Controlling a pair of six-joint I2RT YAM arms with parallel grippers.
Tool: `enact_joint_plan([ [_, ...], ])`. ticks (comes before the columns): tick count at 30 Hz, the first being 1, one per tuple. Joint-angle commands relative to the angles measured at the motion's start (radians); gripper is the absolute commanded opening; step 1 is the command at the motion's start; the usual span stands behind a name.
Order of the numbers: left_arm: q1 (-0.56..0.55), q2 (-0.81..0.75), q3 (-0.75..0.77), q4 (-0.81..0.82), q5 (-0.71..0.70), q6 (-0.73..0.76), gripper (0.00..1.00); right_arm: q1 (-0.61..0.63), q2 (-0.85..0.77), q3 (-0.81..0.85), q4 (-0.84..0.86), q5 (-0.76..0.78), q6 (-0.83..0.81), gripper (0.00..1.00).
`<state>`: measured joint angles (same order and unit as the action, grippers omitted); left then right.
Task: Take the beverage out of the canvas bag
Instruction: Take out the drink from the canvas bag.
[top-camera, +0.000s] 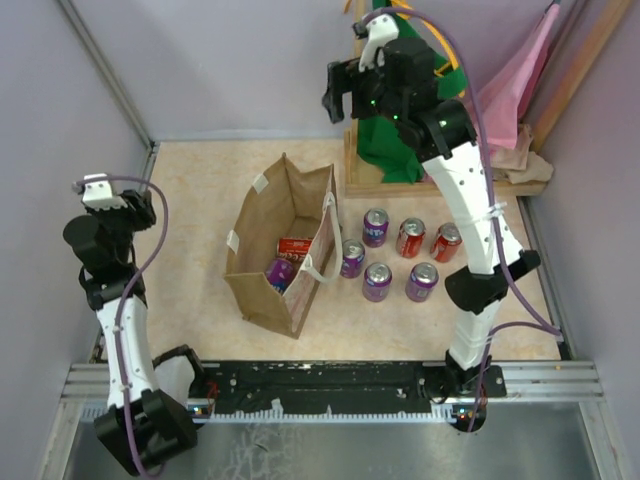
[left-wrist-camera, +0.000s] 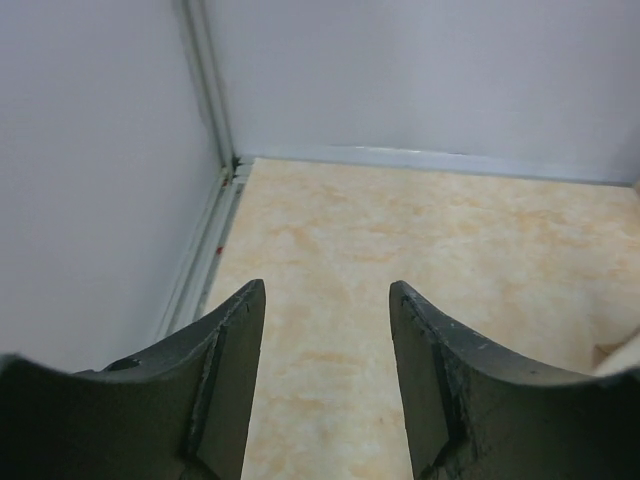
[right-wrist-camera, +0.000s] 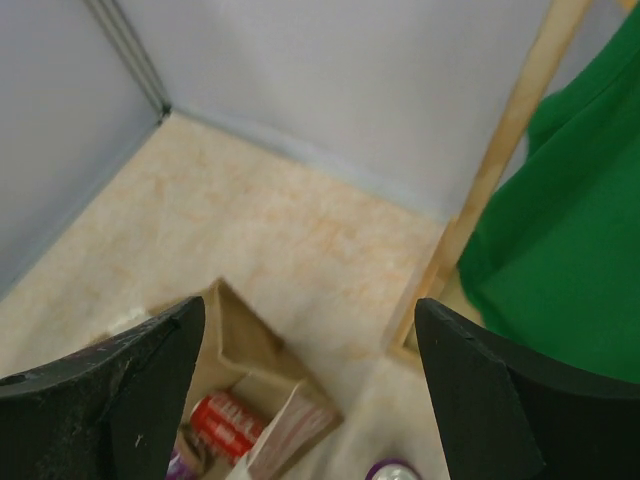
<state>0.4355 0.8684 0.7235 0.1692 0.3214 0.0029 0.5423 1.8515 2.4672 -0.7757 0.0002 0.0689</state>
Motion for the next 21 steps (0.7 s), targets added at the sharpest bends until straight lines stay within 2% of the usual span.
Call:
enact_joint_plan([
  [1, -0.055, -0.103, -0.030, -0.014, 0.109, 0.010, 0.59, 0.151, 0.012, 0.047, -0.221, 0.003, 0.002, 0.88],
  [4, -0.118, -0.156, -0.025, -0.095, 0.097, 0.078, 0.60, 0.307, 0.027, 0.033, -0.257, 0.110, -0.085, 0.92],
  [6, -0.154, -0.177, -0.016, -0.125, 0.100, 0.088, 0.60, 0.345, 0.034, 0.012, -0.262, 0.089, -0.096, 0.93],
  [13, -0.179, -0.191, -0.054, -0.047, 0.119, -0.017, 0.59, 0.377, 0.071, -0.094, -0.319, -0.037, -0.091, 0.95],
  [18, -0.188, -0.164, -0.043, -0.042, 0.127, -0.058, 0.60, 0.377, 0.081, -0.234, -0.338, -0.041, -0.120, 0.99],
  [21, -0.188, -0.154, -0.027, -0.069, 0.110, -0.053, 0.60, 0.378, 0.132, -0.260, -0.335, -0.049, -0.136, 0.99],
])
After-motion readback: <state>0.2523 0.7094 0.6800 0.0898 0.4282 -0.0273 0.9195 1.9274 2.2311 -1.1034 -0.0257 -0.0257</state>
